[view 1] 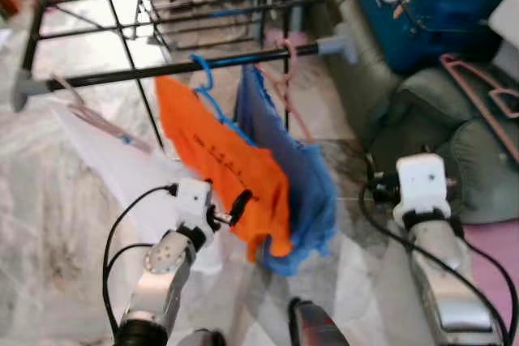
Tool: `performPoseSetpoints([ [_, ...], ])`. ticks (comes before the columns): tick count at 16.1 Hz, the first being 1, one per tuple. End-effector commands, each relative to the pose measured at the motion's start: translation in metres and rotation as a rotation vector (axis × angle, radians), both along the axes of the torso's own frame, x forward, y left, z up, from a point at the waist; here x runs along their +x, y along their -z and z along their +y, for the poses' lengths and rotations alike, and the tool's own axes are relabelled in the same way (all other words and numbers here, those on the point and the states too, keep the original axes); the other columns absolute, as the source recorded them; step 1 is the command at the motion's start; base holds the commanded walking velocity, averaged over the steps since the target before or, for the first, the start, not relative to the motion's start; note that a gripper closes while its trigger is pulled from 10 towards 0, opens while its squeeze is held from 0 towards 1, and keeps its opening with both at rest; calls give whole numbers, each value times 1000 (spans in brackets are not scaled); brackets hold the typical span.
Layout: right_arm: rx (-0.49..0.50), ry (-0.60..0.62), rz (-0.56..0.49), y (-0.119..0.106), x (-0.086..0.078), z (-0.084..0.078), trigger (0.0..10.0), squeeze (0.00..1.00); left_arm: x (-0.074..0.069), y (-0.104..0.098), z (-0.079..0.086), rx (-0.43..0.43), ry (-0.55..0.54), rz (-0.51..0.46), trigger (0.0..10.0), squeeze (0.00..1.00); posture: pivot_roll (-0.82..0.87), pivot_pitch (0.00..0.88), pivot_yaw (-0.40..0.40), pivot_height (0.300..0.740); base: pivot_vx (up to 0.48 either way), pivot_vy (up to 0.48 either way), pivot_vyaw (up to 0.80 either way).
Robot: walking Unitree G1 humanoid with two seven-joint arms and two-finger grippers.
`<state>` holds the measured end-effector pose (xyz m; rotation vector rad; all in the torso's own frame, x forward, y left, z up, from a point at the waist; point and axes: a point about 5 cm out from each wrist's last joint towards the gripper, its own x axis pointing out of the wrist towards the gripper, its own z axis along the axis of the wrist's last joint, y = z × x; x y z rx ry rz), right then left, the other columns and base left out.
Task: Hang hanger
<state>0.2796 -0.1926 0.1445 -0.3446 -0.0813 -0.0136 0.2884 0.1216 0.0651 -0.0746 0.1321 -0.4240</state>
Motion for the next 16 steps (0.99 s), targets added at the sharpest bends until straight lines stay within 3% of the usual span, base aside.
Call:
performPoseSetpoints([
  [1,11,-75,4,-4,2,6,10000,0,-9,13,16,25,-28,55,10000,0,-168,237,44,740,0,0,0],
  [4,11,-118,-3,-18,14,-4,10000,0,-11,13,18,38,-12,59,10000,0,-155,243,54,740,0,0,0],
  [7,19,-131,11,-23,23,-5,10000,0,-14,13,24,55,-12,62,10000,0,-140,250,63,740,0,0,0],
  [11,35,-175,81,-18,36,4,10000,0,-19,11,30,71,1,55,10000,0,-119,266,76,740,0,0,0],
  [16,64,-279,108,-26,70,29,10000,0,-23,2,39,63,14,30,10000,0,-77,276,84,740,0,0,0],
])
